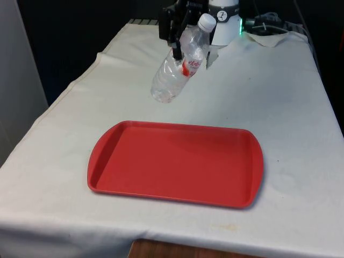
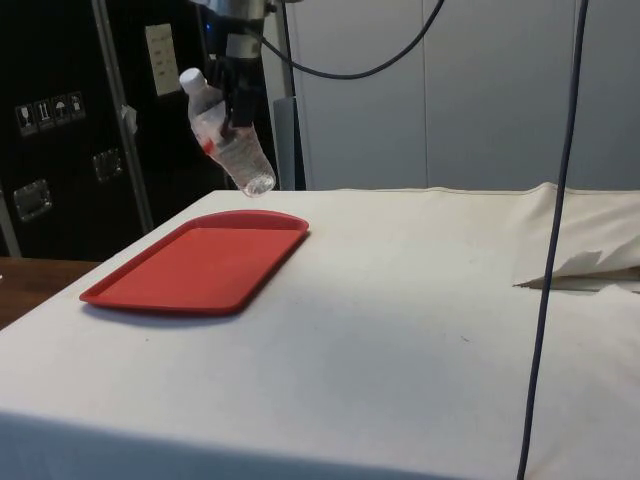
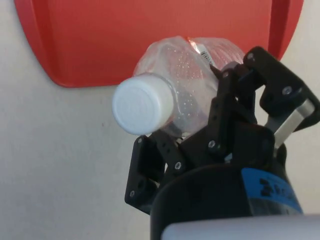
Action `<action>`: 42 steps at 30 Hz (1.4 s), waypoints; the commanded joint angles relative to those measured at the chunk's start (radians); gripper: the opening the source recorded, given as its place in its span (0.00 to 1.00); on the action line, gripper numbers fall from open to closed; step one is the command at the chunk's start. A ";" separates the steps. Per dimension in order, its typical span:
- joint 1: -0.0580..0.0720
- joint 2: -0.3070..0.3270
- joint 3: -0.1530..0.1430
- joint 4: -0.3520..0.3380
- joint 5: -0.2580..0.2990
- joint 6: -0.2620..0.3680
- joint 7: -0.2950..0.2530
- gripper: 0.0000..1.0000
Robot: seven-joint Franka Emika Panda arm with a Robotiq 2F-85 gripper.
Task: Place the bottle upright on the tray.
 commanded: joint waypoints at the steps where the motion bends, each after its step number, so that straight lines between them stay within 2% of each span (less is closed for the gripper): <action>1: 0.000 0.001 0.000 0.000 0.009 0.003 -0.005 0.33; 2: -0.007 0.004 0.009 0.002 0.040 0.016 -0.027 0.33; 7: -0.009 0.009 0.010 0.007 0.099 0.033 -0.058 0.33; 10: -0.009 0.012 0.011 0.010 0.130 0.041 -0.073 0.33; 11: -0.002 0.011 -0.001 0.008 0.110 0.035 -0.057 0.33; 12: -0.010 0.014 0.011 0.010 0.140 0.045 -0.079 0.33; 19: -0.011 0.023 0.012 0.021 0.231 0.060 -0.127 0.33; 20: -0.003 0.021 -0.001 0.019 0.203 0.051 -0.107 0.33; 21: -0.011 0.024 0.012 0.023 0.243 0.062 -0.134 0.33; 24: -0.011 0.028 0.013 0.029 0.291 0.066 -0.160 0.33; 28: -0.012 0.033 0.013 0.034 0.339 0.068 -0.188 0.33; 29: -0.004 0.031 -0.001 0.032 0.313 0.058 -0.169 0.33; 30: -0.012 0.035 0.013 0.035 0.351 0.069 -0.195 0.33; 32: -0.012 0.040 0.013 0.039 0.386 0.072 -0.215 0.33; 36: -0.011 0.048 0.013 0.045 0.430 0.074 -0.240 0.33; 37: -0.004 0.047 0.000 0.042 0.409 0.065 -0.223 0.33; 38: -0.011 0.051 0.013 0.048 0.449 0.075 -0.251 0.33; 42: -0.011 0.058 0.013 0.054 0.488 0.077 -0.272 0.33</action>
